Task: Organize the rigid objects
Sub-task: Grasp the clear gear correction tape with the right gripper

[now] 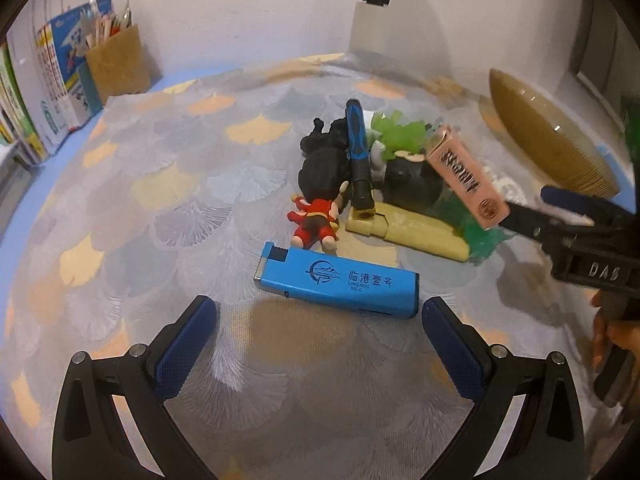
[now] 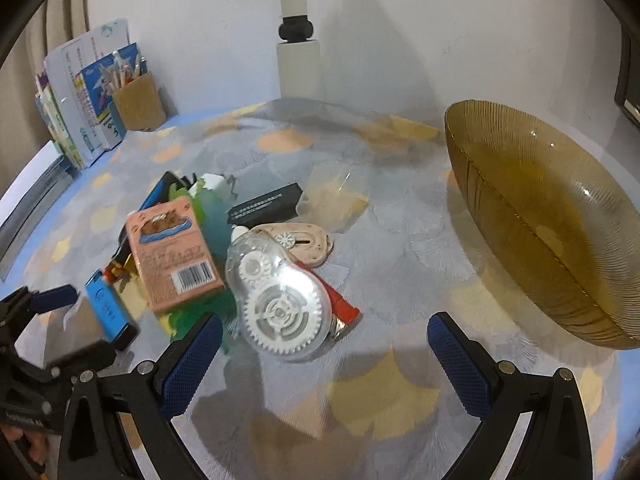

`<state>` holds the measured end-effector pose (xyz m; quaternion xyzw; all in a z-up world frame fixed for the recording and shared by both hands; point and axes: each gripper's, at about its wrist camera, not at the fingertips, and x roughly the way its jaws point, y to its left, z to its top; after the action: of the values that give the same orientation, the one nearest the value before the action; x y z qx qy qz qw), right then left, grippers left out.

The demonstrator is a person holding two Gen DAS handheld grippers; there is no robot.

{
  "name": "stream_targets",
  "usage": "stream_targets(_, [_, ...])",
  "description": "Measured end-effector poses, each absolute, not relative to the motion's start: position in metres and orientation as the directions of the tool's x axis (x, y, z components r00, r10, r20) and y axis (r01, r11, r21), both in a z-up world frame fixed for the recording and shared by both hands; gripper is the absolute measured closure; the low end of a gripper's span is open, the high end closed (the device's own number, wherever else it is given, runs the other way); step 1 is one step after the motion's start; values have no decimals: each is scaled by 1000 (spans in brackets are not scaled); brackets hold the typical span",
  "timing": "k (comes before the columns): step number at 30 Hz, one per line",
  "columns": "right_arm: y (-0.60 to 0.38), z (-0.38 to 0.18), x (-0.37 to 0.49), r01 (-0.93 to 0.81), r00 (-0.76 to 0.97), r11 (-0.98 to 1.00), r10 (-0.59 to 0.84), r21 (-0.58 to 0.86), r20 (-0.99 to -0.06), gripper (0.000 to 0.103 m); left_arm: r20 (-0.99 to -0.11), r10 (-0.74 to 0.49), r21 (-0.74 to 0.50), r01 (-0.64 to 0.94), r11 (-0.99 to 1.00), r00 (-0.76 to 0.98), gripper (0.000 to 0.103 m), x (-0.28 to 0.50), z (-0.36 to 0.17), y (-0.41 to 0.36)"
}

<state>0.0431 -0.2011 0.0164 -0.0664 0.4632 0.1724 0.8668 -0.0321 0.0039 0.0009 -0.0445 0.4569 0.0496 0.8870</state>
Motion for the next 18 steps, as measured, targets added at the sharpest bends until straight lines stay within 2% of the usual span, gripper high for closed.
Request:
stream_targets(1, [-201, 15, 45, -361, 509, 931, 245, 54, -825, 4, -818, 76, -2, -134, 991, 570, 0, -30, -1, 0])
stream_targets(4, [-194, 8, 53, -368, 496, 929, 232, 39, -837, 6, -817, 78, -11, -150, 989, 572, 0, -28, 0, 2])
stream_targets(7, [-192, 5, 55, -388, 488, 921, 242, 40, -839, 24, -813, 86, -11, -162, 987, 576, 0, -27, 0, 4])
stream_targets(8, [-193, 6, 54, -403, 481, 913, 274, 68, -833, 40, -813, 87, -13, -167, 986, 576, 0, -27, 0, 4])
stream_targets(9, [-193, 7, 52, -416, 478, 906, 293, 80, -828, 46, -815, 88, -18, -177, 984, 572, 0, -26, 0, 5])
stream_targets(10, [-191, 8, 50, -417, 487, 907, 281, 62, -827, 49, -819, 89, -20, -183, 983, 567, 0, -25, 0, 5])
stream_targets(11, [-188, 8, 49, -427, 484, 902, 281, 57, -828, 55, -821, 93, -21, -192, 981, 563, 0, -25, 0, 5])
stream_targets(13, [-186, 10, 46, -440, 492, 897, 287, 49, -822, 55, -817, 106, -20, -211, 977, 567, 2, -27, 0, 4])
stream_targets(14, [-186, 12, 44, -440, 506, 897, 289, 45, -813, 55, -807, 115, -19, -221, 975, 579, 15, -29, 1, 4])
stream_targets(15, [-188, 14, 42, -441, 517, 896, 297, 47, -803, 55, -791, 123, -21, -228, 973, 599, 39, -32, 4, 4])
stream_targets(17, [-192, 20, 38, -444, 541, 894, 327, 68, -775, 55, -775, 129, -36, -247, 968, 618, 58, -37, 7, 8])
stream_targets(18, [-195, 23, 36, -440, 553, 895, 336, 75, -763, 55, -772, 118, -57, -252, 966, 625, 64, -38, 8, 11])
